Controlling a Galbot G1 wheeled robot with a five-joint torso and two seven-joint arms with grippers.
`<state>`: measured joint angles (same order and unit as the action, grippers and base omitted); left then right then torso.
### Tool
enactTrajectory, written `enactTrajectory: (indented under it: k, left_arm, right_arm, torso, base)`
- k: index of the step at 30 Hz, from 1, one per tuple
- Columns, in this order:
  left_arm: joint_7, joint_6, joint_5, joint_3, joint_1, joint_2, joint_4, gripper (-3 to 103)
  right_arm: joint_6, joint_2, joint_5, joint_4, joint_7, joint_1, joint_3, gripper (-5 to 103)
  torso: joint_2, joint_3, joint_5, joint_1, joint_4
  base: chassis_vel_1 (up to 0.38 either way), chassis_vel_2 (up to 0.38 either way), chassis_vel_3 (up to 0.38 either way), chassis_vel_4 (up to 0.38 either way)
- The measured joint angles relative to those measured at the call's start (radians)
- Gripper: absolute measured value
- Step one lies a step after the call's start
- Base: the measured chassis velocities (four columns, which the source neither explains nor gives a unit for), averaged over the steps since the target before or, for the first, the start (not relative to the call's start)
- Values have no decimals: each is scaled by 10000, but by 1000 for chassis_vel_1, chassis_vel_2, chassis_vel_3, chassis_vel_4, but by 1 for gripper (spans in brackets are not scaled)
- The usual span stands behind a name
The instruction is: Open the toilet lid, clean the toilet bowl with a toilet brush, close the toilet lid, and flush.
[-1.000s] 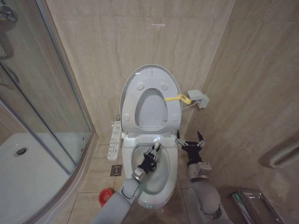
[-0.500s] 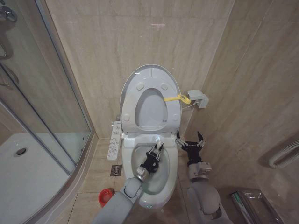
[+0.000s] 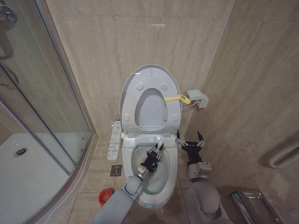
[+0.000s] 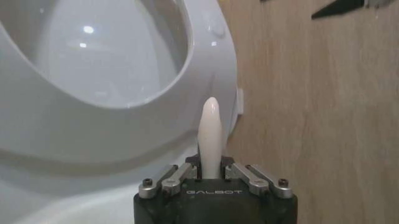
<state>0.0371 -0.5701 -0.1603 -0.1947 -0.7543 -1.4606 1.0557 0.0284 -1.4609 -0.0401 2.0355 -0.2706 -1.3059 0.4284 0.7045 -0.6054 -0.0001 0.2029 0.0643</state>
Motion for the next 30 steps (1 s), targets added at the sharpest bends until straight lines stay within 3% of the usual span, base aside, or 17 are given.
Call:
enactTrajectory:
  k: [4,8,13,21,30]
  left_arm:
    - [32,-75,145,135,-26,-2,-494,19]
    - [23,-49,198,344,-292,158,62,19]
    - [-230,470,517,720,-990,524,2513,19]
    - [-440,949,1361,1049,-1937,1122,5323,19]
    - [-601,1218,1742,1453,-2973,1544,6882,19]
  right_arm:
    - [0,0,0,-1,0,0,0,100]
    - [0,0,-1,0,0,0,0,100]
    - [0,0,0,0,0,0,0,100]
    - [0,0,0,0,1,0,0,100]
    - [0,0,0,0,0,0,0,100]
  torso:
    - [0,0,1,0,-3]
    - [-1,-1,1,1,-5]
    - [0,0,1,0,-2]
    - [0,0,1,0,-4]
    - [0,0,1,0,-4]
  base:
    - [0,0,0,0]
    - [0,0,0,0]
    - [0,0,0,0]
    - [0,0,0,0]
    - [0,0,0,0]
